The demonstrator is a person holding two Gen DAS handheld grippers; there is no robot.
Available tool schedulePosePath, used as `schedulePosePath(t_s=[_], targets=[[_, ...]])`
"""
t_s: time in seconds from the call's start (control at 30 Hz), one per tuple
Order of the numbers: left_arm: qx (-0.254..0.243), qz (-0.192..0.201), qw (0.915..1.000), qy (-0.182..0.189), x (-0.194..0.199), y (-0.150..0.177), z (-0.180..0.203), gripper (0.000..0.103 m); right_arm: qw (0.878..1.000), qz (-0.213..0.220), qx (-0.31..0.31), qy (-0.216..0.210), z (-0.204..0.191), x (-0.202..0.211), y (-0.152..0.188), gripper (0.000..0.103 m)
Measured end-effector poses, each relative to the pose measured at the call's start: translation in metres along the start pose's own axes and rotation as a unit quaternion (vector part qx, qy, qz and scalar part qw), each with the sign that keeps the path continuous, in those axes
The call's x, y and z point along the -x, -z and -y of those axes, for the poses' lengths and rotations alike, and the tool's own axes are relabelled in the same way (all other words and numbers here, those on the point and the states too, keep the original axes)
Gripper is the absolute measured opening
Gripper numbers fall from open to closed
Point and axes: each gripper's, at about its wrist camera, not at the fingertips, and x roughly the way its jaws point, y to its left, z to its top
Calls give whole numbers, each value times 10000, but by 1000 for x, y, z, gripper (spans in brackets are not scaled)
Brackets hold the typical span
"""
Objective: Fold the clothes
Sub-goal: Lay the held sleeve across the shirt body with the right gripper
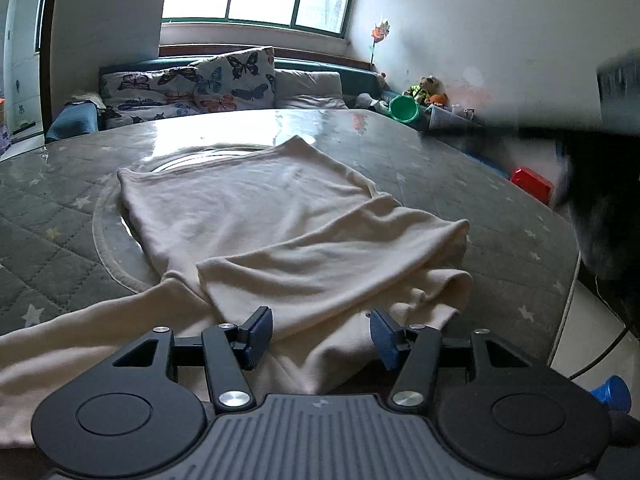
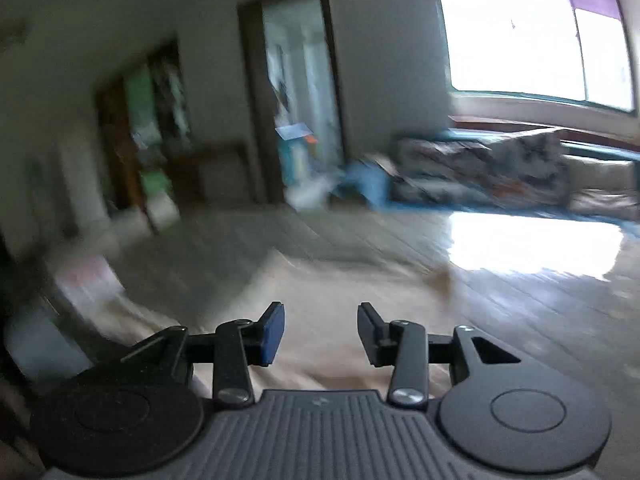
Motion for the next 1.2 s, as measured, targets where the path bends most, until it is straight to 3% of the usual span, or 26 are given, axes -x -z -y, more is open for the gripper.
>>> schedulePosePath(t_s=[0.1, 0.2, 0.5, 0.7, 0.83, 0.97, 1.1, 1.17, 1.2], targets=[[-61, 45, 10000, 6, -1, -2, 2, 58, 9966, -585, 338, 468, 6, 1, 30, 41], [-96, 1, 9999, 93, -5, -2, 6, 58, 9915, -782, 733, 738, 7, 1, 49, 41], [-485, -230, 9982, 267, -17, 6, 27, 58, 9910, -836, 662, 804, 9, -22, 56, 40], [-522, -313, 9978, 276, -19, 9, 27, 58, 9911, -851, 650, 796, 15, -18, 63, 28], [-560, -323, 9975, 291, -20, 9, 27, 58, 9852, -848, 1074, 1033, 11, -12, 68, 28], [-565, -329, 9974, 294, -21, 8, 27, 58, 9774, -891, 1653, 973, -2, -18, 69, 28], [-547, -335, 9975, 291, -20, 8, 27, 58, 9636, -915, 2293, 1025, -13, -30, 75, 28], [-560, -332, 9975, 287, -21, 8, 27, 58, 9652, -817, 2191, 1169, -11, -28, 75, 23], [-565, -331, 9974, 286, -21, 8, 27, 58, 9668, -758, 2096, 1248, -9, -26, 74, 14]])
